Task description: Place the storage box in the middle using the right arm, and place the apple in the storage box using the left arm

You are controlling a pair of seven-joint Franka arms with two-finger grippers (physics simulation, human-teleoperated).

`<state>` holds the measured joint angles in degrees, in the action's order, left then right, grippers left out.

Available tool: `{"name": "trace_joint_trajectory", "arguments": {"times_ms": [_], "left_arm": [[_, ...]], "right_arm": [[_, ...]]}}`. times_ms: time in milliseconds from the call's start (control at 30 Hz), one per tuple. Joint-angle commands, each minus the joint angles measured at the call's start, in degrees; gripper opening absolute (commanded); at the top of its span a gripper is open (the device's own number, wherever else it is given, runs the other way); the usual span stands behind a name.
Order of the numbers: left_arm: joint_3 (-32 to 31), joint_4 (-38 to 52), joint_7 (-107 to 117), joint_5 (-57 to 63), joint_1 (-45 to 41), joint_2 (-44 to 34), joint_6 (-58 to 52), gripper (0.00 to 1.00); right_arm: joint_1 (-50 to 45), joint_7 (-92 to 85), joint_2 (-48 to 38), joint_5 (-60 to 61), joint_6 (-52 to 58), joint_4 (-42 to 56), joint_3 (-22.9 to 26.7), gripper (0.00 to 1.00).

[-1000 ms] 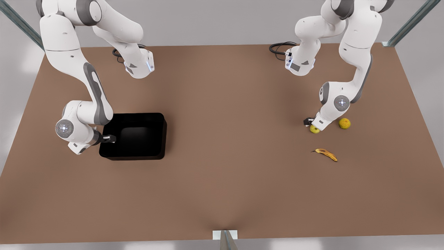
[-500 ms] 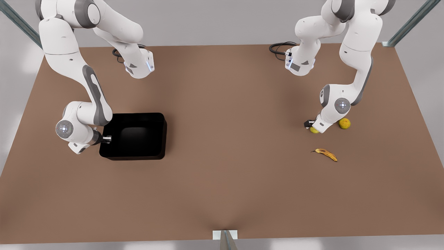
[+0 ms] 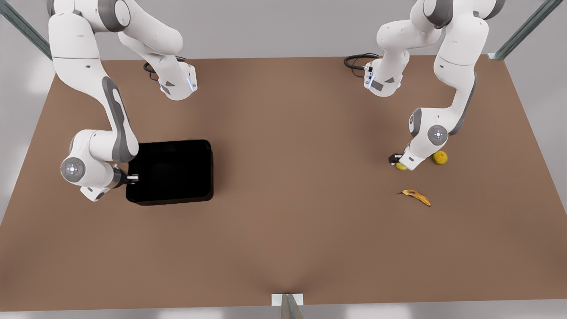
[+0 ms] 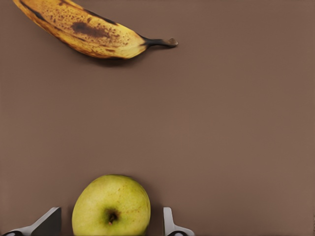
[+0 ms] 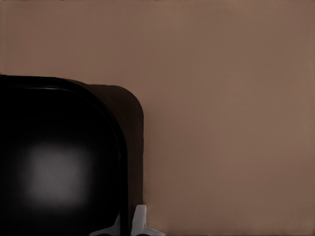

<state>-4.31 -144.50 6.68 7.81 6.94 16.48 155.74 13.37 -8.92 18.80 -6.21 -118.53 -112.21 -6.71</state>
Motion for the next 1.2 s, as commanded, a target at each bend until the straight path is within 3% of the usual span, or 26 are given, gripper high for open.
{"name": "trace_joint_trajectory", "arguments": {"times_ms": [0, 133, 533, 900, 933, 967, 1033, 1067, 1100, 1167], "left_arm": [[0.0, 0.01, 0.0, 0.01, 0.0, -0.04, 0.0, 1.0], [0.0, 0.01, -0.09, 0.01, 0.09, 0.05, 0.0, 1.0], [0.0, 0.09, -0.35, 0.01, 0.18, 0.05, 0.0, 1.0], [0.0, 0.09, -0.35, 0.01, 0.18, 0.05, 0.0, 1.0], [0.0, 0.09, -0.35, 0.01, 0.18, 0.05, 0.0, 1.0], [0.0, 0.09, -0.35, 0.01, 0.18, 0.05, 0.0, 1.0], [0.0, 0.09, -0.35, 0.01, 0.18, 0.05, 0.0, 1.0], [0.0, 0.09, -0.35, 0.01, 0.18, 0.05, 0.0, 0.95], [0.0, 0.09, -0.35, 0.01, 0.18, 0.05, 0.0, 0.79], [0.0, 0.09, -0.35, 0.01, 0.18, -0.04, 0.0, 0.7]], "right_arm": [[-0.01, 0.13, 0.0, -0.21, 0.49, 0.5, -0.05, 0.21], [-1.15, 6.11, 1.23, 0.32, 4.54, 7.53, -6.03, 0.21], [-29.36, 36.17, 19.16, 5.42, 12.8, 37.68, -6.03, 0.21], [-36.75, 44.25, 29.71, 7.26, 10.52, 47.18, -5.94, 0.21], [-36.75, 44.25, 29.97, 7.26, 10.43, 47.18, -6.03, 0.47], [-37.01, 44.25, 30.15, 7.26, 9.02, 47.18, -5.94, 1.0], [-37.01, 44.17, 30.15, 7.26, 8.93, 47.18, -6.03, 1.0], [-36.92, 44.25, 30.15, 7.26, 9.02, 47.18, -6.03, 1.0], [-36.92, 44.25, 30.06, 7.35, 9.11, 47.18, -6.03, 1.0], [-36.4, 44.08, 29.54, 7.61, 10.07, 47.26, -6.03, 1.0]]}}
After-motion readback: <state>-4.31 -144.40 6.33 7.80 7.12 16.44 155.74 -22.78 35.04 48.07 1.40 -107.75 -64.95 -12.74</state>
